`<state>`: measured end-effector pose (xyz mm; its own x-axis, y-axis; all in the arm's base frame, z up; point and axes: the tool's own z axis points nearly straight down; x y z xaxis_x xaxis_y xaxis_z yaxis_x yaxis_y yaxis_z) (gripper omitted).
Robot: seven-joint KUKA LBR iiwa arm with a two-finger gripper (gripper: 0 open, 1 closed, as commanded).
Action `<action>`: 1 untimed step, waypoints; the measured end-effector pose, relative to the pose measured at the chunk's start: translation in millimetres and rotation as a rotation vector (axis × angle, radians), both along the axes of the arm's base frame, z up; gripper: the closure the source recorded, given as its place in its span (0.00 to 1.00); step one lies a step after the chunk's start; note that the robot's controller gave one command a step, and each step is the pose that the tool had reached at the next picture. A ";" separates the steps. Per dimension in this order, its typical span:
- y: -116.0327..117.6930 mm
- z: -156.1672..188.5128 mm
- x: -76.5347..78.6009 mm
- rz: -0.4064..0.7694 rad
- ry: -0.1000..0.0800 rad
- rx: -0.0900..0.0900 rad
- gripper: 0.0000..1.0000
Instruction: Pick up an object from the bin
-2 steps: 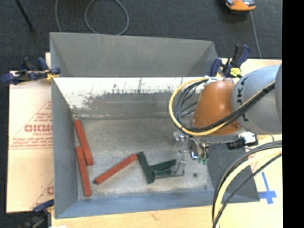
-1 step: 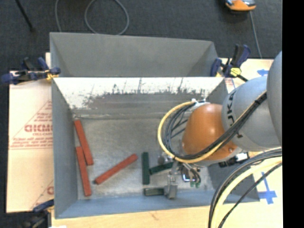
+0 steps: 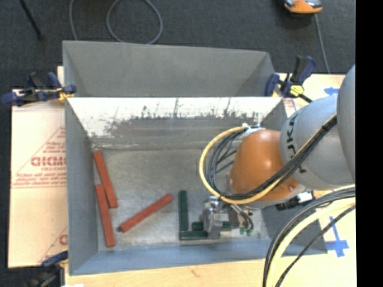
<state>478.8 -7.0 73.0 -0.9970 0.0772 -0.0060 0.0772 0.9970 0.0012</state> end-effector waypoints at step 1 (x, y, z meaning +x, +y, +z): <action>0.1 21.9 34.7 0.395 -0.001 -0.004 1.00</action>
Offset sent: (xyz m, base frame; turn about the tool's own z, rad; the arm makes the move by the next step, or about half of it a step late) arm 0.0326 0.0011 0.0207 -0.3955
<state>513.6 -6.9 94.9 -0.9500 -0.3123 -0.0062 -0.3123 0.9500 -0.0026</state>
